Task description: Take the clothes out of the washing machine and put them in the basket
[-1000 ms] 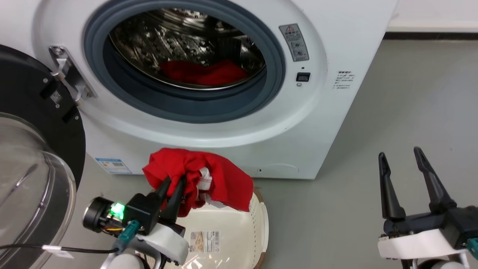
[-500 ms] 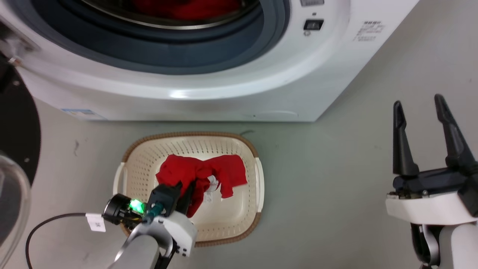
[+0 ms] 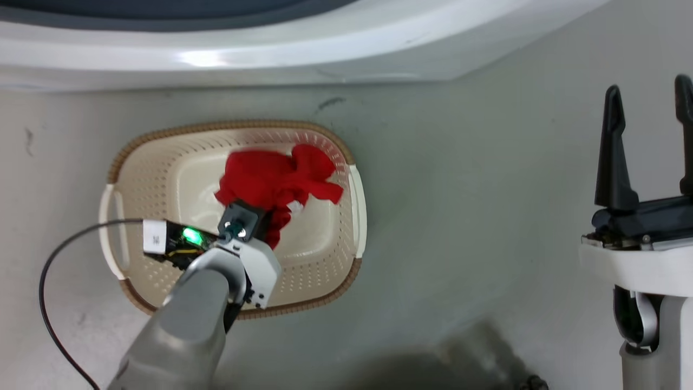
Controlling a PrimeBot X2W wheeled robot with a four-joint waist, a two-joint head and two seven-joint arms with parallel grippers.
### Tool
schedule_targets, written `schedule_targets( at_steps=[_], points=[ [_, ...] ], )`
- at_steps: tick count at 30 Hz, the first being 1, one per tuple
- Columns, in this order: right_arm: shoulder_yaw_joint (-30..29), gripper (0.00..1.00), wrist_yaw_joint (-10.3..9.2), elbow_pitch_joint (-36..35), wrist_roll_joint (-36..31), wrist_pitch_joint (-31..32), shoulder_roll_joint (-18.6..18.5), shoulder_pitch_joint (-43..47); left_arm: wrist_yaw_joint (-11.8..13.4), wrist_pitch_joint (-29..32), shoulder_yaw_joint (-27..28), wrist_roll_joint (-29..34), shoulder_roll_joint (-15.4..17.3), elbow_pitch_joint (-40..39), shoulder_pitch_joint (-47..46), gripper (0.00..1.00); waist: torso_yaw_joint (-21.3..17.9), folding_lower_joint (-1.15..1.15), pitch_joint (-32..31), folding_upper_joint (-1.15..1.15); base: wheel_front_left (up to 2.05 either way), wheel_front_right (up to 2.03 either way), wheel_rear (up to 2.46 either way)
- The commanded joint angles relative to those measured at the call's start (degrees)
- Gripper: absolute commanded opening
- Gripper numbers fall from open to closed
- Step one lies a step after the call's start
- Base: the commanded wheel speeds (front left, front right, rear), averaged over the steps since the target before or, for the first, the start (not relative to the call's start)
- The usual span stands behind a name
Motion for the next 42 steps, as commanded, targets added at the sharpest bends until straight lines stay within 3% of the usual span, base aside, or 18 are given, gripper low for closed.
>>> schedule_targets(
  at_steps=[1,8,16,17,18,28,42],
  points=[
    [0.07,1.00,-0.04,-0.41,0.21,-0.12,0.07,-1.16,-0.06,-0.27,-0.04,0.18,-0.07,1.08,-1.44,0.00,-0.75,-0.02,2.91,0.00,0.00,0.00,0.00],
    [-0.01,1.00,-0.04,-1.61,0.88,-0.12,0.07,-3.03,0.93,0.19,-0.60,0.76,0.60,12.00,-8.12,0.00,-1.81,-0.02,6.95,0.00,0.00,0.00,0.00],
    [0.08,1.00,-0.04,-1.77,0.17,-0.12,0.07,-3.65,0.78,3.88,-2.42,1.43,0.98,15.38,-10.77,0.00,-2.06,-0.02,8.16,0.00,0.00,0.00,0.00],
    [0.13,1.00,-0.04,-1.60,0.24,-0.12,0.07,-3.53,1.06,3.61,-2.36,1.17,0.93,15.50,-10.54,0.36,-2.02,-0.02,7.85,0.00,0.00,0.00,0.00],
    [0.25,1.00,-0.04,-1.44,0.26,-0.12,0.07,-3.44,1.11,3.13,-2.15,0.79,0.76,15.60,-10.18,1.00,-1.98,-0.02,7.44,0.00,0.00,0.00,0.00],
    [1.63,1.00,-0.04,0.89,-0.13,-0.12,0.06,-1.02,1.56,-0.14,-0.80,-2.15,-0.24,14.42,-4.67,1.00,-0.45,-0.02,-3.12,0.00,0.00,0.00,0.00],
    [2.18,1.00,-0.04,4.57,-0.81,-0.12,0.06,7.34,4.55,-0.21,4.49,-3.43,0.15,-10.65,11.43,1.00,3.15,-0.02,-20.45,0.00,0.00,0.00,0.00]
  ],
)
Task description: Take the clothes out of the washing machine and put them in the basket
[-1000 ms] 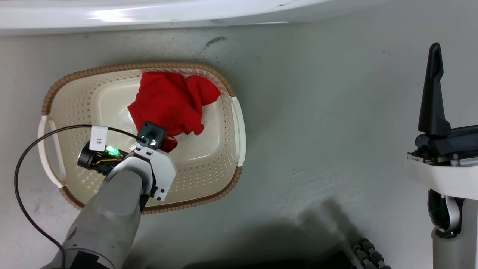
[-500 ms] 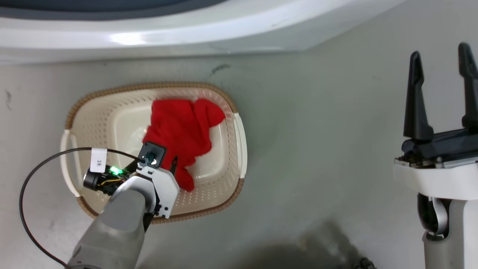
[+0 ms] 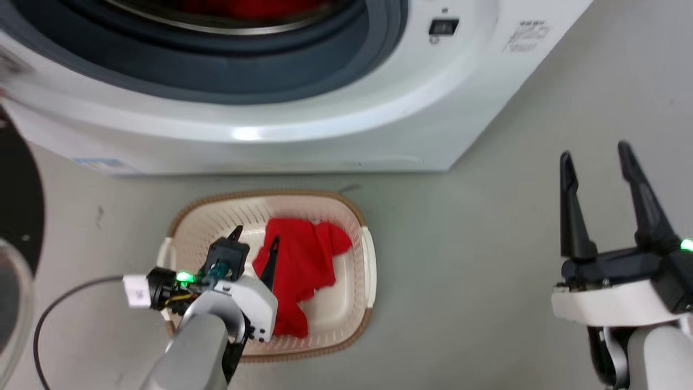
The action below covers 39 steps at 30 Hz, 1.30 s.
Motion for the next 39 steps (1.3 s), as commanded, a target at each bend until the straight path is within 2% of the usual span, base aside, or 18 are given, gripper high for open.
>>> schedule_targets(
  at_steps=[1,11,19,26,35,39],
  points=[
    [0.14,1.00,-0.04,0.28,-0.03,-0.12,0.03,1.30,0.65,-0.14,1.02,0.00,-0.28,-2.41,2.13,1.00,1.42,0.01,-4.93,0.00,0.00,0.00,0.00],
    [0.22,1.00,-0.04,1.41,0.40,-0.12,0.03,6.32,4.33,-0.14,8.32,2.71,-2.11,-22.75,14.43,1.00,2.82,0.01,-13.23,0.00,0.00,0.00,0.00],
    [0.54,1.00,-0.04,1.22,0.88,-0.12,0.03,7.39,4.19,-0.15,12.39,4.79,-3.59,-31.64,15.20,1.00,2.93,0.01,-14.38,0.00,0.00,0.00,0.00],
    [1.24,1.00,-0.04,0.79,1.43,-0.12,0.04,5.33,3.32,-0.15,14.19,5.76,-3.54,-29.64,8.82,1.00,1.42,0.01,-11.84,0.00,0.00,0.00,0.00],
    [2.08,1.00,-0.04,-0.17,1.96,-0.12,0.04,0.52,0.60,-0.15,15.36,6.90,-0.94,-19.64,-9.95,1.00,-2.10,0.01,-4.22,0.00,0.00,0.00,0.00],
    [2.49,1.00,-0.04,-0.91,2.62,-0.12,0.04,-2.09,-0.62,-0.14,14.66,8.44,1.34,-14.38,-18.55,1.00,-4.21,0.01,0.11,0.00,0.00,0.00,0.00]
  ],
)
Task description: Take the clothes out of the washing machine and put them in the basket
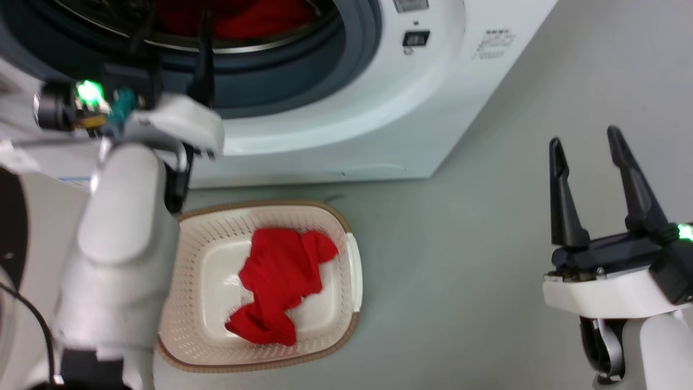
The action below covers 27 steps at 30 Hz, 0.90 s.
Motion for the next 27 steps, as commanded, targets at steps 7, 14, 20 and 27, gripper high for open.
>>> schedule_targets(
  at_steps=[7,14,20,27],
  points=[
    [0.20,1.00,-0.04,-1.69,1.89,-0.12,0.04,-3.72,-1.54,1.72,-0.56,0.53,2.69,11.37,-14.15,1.00,-5.08,-0.01,9.30,0.00,0.00,0.00,0.00],
    [0.30,1.00,-0.04,-2.97,3.89,-0.12,0.05,-5.91,-3.39,7.87,-1.01,0.26,6.33,20.26,-26.55,1.00,-8.21,-0.01,15.52,0.00,0.00,0.00,0.00],
    [0.13,1.00,-0.04,-4.27,5.23,-0.12,0.06,-7.72,-5.02,17.62,-1.60,-2.28,8.89,26.75,-36.66,1.00,-9.78,-0.01,20.12,0.00,0.00,0.00,0.00],
    [-0.09,1.00,-0.04,-5.39,6.91,-0.12,0.05,-9.03,-5.35,27.64,-6.60,-2.37,10.89,31.63,-45.16,1.00,-11.02,-0.01,24.26,0.00,0.00,0.00,0.00]
  ],
)
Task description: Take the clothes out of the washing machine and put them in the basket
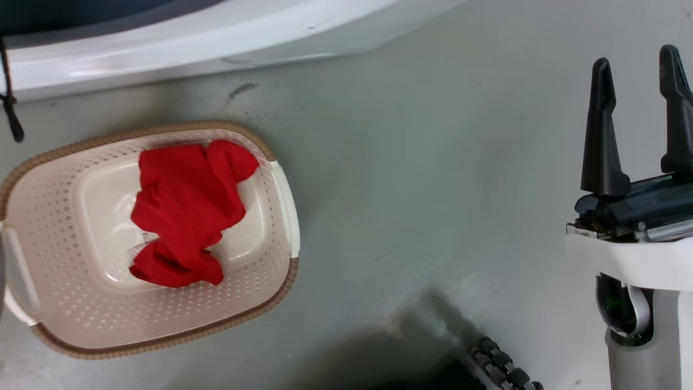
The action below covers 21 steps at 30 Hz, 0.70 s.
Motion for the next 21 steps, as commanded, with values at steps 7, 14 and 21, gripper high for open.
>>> schedule_targets(
  at_steps=[7,14,21],
  points=[
    [1.13,1.00,-0.04,-0.52,1.31,-0.12,0.05,-0.27,-0.04,9.28,-3.90,-2.77,1.30,2.92,-6.41,1.00,-2.41,-0.01,3.32,0.00,0.00,0.00,0.00],
    [1.73,1.00,-0.04,-0.87,2.47,-0.12,0.06,-0.05,-0.05,13.48,-5.74,-3.50,3.50,4.75,-9.82,1.00,-3.91,-0.01,4.98,0.00,0.00,0.00,0.00],
    [1.41,1.00,-0.04,-1.17,3.33,-0.12,0.06,-0.41,0.08,14.05,-6.18,-4.06,4.88,6.55,-8.92,1.00,-4.50,-0.01,6.27,0.00,0.00,0.00,0.00]
  ],
)
